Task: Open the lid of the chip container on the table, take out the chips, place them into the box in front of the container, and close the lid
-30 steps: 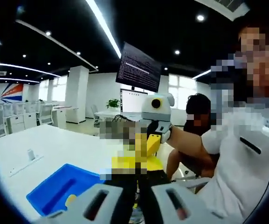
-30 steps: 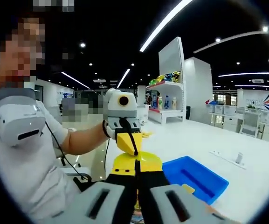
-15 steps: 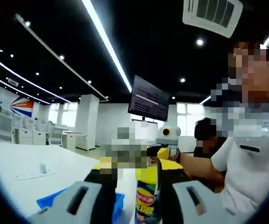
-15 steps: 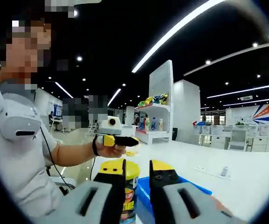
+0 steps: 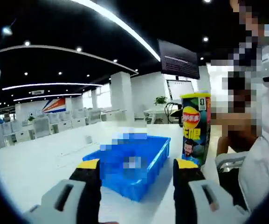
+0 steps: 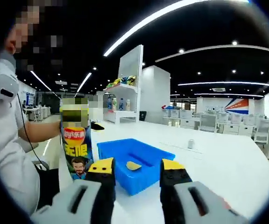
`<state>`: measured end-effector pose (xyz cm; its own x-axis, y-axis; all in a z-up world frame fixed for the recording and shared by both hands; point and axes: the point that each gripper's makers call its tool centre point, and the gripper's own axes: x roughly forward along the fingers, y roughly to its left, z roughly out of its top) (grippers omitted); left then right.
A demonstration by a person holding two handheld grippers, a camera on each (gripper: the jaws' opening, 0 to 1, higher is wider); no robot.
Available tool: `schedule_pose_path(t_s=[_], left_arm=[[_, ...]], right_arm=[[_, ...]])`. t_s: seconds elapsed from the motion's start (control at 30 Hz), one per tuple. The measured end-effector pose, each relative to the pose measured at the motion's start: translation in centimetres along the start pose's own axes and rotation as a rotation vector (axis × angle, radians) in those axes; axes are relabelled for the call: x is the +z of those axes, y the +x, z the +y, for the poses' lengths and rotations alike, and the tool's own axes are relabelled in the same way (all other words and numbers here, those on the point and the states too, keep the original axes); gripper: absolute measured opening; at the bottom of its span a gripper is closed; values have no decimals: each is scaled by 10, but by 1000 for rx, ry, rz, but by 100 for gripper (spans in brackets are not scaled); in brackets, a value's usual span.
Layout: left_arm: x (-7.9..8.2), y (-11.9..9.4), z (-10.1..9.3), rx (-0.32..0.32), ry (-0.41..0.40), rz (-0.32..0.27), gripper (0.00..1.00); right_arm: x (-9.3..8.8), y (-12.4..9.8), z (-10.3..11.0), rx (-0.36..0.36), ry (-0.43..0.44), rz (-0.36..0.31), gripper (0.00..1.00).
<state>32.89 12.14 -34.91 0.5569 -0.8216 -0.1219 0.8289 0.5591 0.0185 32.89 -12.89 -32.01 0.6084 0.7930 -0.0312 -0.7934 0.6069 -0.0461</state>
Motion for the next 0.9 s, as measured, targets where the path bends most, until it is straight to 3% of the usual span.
schedule_pose_path(t_s=[0.03,0.1,0.13,0.23,0.53,0.7,0.9], left_arm=[[-6,1,2,8,-25,9,66],[-14,4,10,34,-17,14,66],[-20,7,13,47,-24,28,66],[-28,14,15,65,-18,43,66],[-48,37,8,55,-24,78,66],[-57,49,3,48,-24,100,66],[-55,52,6,58,-29,90,66]], right_arm=[[-6,1,1,2,52,10,41],[-11,4,-3,-8,39,-8,41],[-14,10,5,-13,33,-4,41],[-30,15,5,-18,-13,41,43],[-69,34,5,6,-53,134,48],[-76,46,4,18,-32,154,48],[-81,61,13,58,-39,161,51]])
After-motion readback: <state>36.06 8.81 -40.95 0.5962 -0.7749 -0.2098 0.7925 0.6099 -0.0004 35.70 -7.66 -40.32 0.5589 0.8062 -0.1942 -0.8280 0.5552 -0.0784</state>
